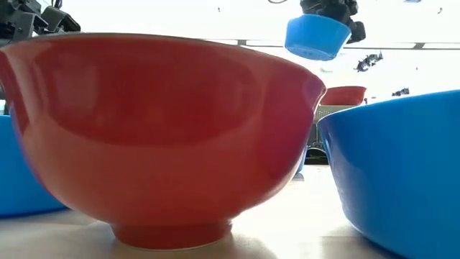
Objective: Pick & Place Mini bowls
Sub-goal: Put the blue bowl on the green shelf
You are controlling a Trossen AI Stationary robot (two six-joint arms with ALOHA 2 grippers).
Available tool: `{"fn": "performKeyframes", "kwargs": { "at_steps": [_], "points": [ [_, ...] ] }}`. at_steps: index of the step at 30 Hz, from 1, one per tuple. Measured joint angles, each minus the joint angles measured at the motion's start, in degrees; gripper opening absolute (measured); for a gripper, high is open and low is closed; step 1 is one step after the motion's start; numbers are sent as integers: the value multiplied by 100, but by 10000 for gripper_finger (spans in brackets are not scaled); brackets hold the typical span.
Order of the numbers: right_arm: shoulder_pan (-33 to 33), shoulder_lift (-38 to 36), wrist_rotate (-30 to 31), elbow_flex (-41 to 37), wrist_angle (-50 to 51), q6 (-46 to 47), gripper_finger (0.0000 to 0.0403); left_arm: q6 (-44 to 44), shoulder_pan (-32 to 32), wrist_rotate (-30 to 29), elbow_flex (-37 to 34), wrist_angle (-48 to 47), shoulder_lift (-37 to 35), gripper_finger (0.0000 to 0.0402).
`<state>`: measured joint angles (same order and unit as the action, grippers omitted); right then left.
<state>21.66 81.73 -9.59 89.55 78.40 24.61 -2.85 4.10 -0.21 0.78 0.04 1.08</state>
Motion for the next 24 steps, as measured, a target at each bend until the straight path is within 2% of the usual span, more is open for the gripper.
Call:
{"fn": "performKeyframes", "kwargs": {
  "at_steps": [8, 15, 19, 24],
  "points": [
    [639, 959, -75, 1191, 378, -858, 0, 1, 0, -2, 0, 1, 0, 232],
    [1311, 2285, -58, 2836, 1003, -1485, 0, 2, 1, -8, 0, 1, 0, 232],
    [1599, 2973, -34, 3646, 1148, -1549, 0, 2, 1, -8, 0, -1, 0, 232],
    [1946, 3391, -154, 3900, 1160, -979, 0, 1, 2, -10, 0, -1, 0, 232]
  ]
}}
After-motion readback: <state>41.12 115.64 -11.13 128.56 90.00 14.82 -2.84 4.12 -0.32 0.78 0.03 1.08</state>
